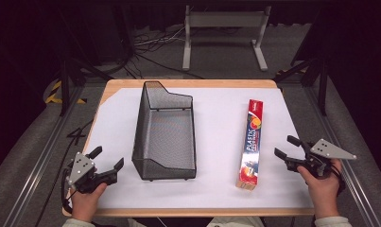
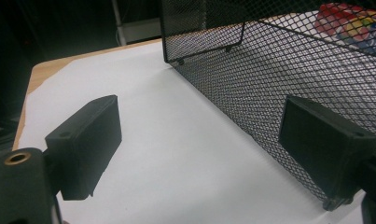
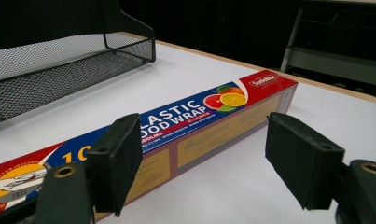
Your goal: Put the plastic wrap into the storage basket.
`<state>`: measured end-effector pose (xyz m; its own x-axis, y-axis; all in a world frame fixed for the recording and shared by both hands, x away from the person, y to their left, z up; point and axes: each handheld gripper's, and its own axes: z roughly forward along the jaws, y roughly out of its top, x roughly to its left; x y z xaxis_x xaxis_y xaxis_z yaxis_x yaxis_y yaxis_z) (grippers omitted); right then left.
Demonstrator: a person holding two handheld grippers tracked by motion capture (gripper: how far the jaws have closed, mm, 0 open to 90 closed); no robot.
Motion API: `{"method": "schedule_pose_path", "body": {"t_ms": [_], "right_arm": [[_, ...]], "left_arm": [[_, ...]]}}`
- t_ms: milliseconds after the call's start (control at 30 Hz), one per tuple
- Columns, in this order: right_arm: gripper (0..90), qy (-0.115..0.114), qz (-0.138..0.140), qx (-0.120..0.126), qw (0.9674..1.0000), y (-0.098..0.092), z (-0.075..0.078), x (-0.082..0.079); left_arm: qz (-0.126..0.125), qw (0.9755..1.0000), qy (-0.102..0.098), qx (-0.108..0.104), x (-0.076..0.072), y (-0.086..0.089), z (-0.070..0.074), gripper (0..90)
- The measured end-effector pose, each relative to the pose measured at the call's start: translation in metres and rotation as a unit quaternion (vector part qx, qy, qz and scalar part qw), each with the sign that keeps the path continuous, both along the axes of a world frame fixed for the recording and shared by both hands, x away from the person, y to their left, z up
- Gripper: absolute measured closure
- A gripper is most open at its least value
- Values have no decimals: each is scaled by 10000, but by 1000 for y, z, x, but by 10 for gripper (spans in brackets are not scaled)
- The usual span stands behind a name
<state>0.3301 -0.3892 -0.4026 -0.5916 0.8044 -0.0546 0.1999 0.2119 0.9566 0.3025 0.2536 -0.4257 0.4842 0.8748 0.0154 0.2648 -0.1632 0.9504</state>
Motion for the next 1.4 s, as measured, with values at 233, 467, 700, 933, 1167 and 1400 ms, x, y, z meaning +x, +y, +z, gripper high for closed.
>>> {"method": "schedule_pose_path", "body": {"t_ms": [233, 467, 700, 933, 1167, 1400], "right_arm": [[281, 35, -57, 62, 10000, -3, 1, -1], [300, 79, 28, 37, 10000, 3, 5, -2], [337, 198, 339, 72, 9992, 22, 15, -8], [365, 213, 572, -24, 9981, 40, 25, -13], [345, 69, 951, -191, 9953, 61, 34, -17], [408, 229, 1217, -340, 9917, 83, 40, -22]], "left_arm": [[-43, 10000, 11, 29, 1, -2, 0, 140], [-62, 10000, 15, 63, 0, -3, -1, 140], [-96, 9999, -6, 118, -1, -5, -1, 141], [-110, 9999, -8, 123, -1, -6, 0, 141], [-122, 9998, 7, 147, -1, -7, -1, 141], [-119, 9998, 9, 149, -1, -7, -1, 141]]}}
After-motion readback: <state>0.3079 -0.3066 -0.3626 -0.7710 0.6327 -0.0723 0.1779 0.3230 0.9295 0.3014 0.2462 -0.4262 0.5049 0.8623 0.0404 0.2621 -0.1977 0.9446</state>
